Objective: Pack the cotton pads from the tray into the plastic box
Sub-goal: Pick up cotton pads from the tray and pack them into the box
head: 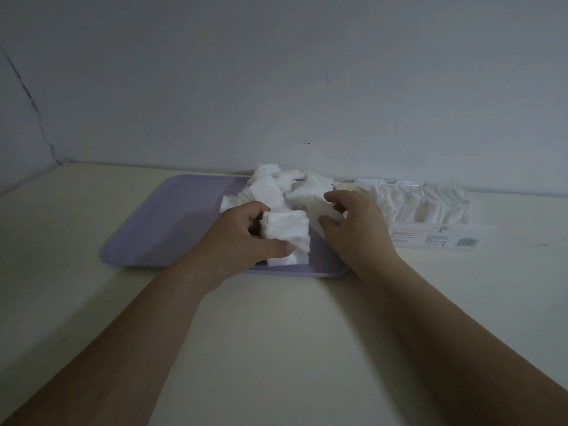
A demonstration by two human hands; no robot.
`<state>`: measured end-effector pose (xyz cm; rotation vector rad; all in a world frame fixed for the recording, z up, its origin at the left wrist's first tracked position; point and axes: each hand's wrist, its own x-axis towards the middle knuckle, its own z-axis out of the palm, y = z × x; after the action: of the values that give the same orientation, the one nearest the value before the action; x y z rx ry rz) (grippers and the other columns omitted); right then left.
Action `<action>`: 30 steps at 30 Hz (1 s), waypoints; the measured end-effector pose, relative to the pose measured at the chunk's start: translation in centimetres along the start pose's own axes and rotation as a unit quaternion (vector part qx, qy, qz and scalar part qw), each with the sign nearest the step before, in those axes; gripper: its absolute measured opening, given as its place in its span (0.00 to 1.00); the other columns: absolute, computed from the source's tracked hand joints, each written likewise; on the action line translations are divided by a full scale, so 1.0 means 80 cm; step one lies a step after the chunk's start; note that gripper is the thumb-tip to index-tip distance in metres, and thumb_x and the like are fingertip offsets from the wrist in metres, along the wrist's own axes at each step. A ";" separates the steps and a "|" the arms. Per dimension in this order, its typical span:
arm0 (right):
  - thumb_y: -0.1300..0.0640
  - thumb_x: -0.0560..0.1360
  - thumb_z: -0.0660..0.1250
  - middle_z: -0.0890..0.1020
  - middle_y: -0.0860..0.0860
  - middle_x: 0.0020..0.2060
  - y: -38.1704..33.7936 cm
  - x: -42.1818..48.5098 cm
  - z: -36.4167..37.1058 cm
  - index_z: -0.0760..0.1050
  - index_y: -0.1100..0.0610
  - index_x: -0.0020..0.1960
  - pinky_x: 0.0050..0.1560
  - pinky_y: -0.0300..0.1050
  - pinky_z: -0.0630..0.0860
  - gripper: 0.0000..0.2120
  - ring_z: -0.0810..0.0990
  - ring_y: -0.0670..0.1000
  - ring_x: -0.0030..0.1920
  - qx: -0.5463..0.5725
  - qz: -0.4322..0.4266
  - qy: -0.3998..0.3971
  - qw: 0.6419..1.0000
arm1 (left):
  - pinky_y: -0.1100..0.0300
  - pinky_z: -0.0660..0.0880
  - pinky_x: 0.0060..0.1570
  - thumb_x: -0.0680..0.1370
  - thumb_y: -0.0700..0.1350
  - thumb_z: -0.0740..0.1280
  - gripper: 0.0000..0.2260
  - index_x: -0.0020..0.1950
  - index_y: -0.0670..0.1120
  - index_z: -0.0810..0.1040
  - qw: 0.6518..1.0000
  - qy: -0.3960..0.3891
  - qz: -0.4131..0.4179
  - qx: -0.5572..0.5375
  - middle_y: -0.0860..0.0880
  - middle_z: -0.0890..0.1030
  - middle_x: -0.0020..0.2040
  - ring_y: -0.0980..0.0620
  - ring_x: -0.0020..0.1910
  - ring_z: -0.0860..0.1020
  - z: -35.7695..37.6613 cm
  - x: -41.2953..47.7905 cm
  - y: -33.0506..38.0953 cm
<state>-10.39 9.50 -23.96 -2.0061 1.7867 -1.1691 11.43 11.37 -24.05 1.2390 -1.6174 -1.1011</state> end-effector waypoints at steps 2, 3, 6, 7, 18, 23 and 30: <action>0.61 0.74 0.71 0.80 0.40 0.38 -0.004 -0.003 -0.007 0.83 0.48 0.48 0.39 0.24 0.68 0.08 0.77 0.36 0.39 0.064 -0.003 0.026 0.998 | 0.56 0.82 0.43 0.67 0.42 0.82 0.16 0.52 0.48 0.84 0.999 0.029 0.003 -0.026 0.49 0.88 0.46 0.53 0.42 0.84 0.000 0.003 -0.002; 0.61 0.74 0.71 0.81 0.39 0.35 -0.005 -0.004 -0.010 0.82 0.46 0.44 0.37 0.25 0.69 0.09 0.77 0.34 0.37 0.098 0.007 0.030 0.995 | 0.53 0.83 0.47 0.67 0.43 0.82 0.16 0.53 0.47 0.84 0.998 0.056 0.004 -0.034 0.48 0.88 0.48 0.52 0.44 0.84 -0.001 0.005 -0.003; 0.64 0.76 0.70 0.85 0.45 0.35 -0.011 -0.010 -0.022 0.82 0.46 0.42 0.39 0.39 0.78 0.13 0.82 0.41 0.35 0.216 0.028 0.002 0.976 | 0.45 0.80 0.46 0.64 0.52 0.77 0.25 0.56 0.40 0.81 0.991 0.134 -0.010 -0.016 0.38 0.85 0.52 0.51 0.42 0.78 0.000 0.008 -0.002; 0.65 0.77 0.69 0.86 0.50 0.36 -0.013 -0.011 -0.025 0.83 0.47 0.43 0.41 0.46 0.79 0.14 0.83 0.47 0.36 0.244 0.025 -0.029 0.969 | 0.40 0.81 0.48 0.64 0.54 0.75 0.28 0.57 0.38 0.79 0.988 0.150 -0.016 -0.013 0.36 0.84 0.54 0.50 0.42 0.78 0.000 0.008 -0.003; 0.67 0.68 0.81 0.87 0.59 0.37 -0.020 -0.021 -0.006 0.82 0.62 0.46 0.39 0.44 0.82 0.10 0.84 0.50 0.35 0.342 0.057 -0.137 0.928 | 0.43 0.79 0.65 0.75 0.33 0.72 0.15 0.56 0.50 0.83 0.999 0.030 0.033 -0.009 0.53 0.88 0.55 0.49 0.57 0.85 -0.003 0.006 -0.012; 0.62 0.68 0.83 0.84 0.58 0.33 -0.016 -0.018 -0.006 0.83 0.60 0.43 0.35 0.45 0.81 0.10 0.80 0.51 0.33 0.335 0.059 -0.125 0.932 | 0.44 0.81 0.62 0.73 0.38 0.76 0.15 0.56 0.53 0.84 0.999 0.030 0.041 -0.007 0.52 0.88 0.54 0.46 0.56 0.85 -0.005 0.007 -0.012; 0.54 0.63 0.86 0.84 0.41 0.41 -0.010 -0.016 -0.005 0.80 0.50 0.55 0.43 0.39 0.82 0.23 0.84 0.43 0.42 0.311 0.072 -0.118 0.940 | 0.47 0.79 0.65 0.78 0.37 0.71 0.15 0.61 0.51 0.84 0.997 -0.012 0.059 -0.051 0.50 0.87 0.59 0.47 0.61 0.84 -0.007 0.009 -0.014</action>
<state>-10.00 10.98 -23.78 -1.5356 1.2160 -1.1915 12.10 10.43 -24.88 1.0540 -1.6113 -1.1133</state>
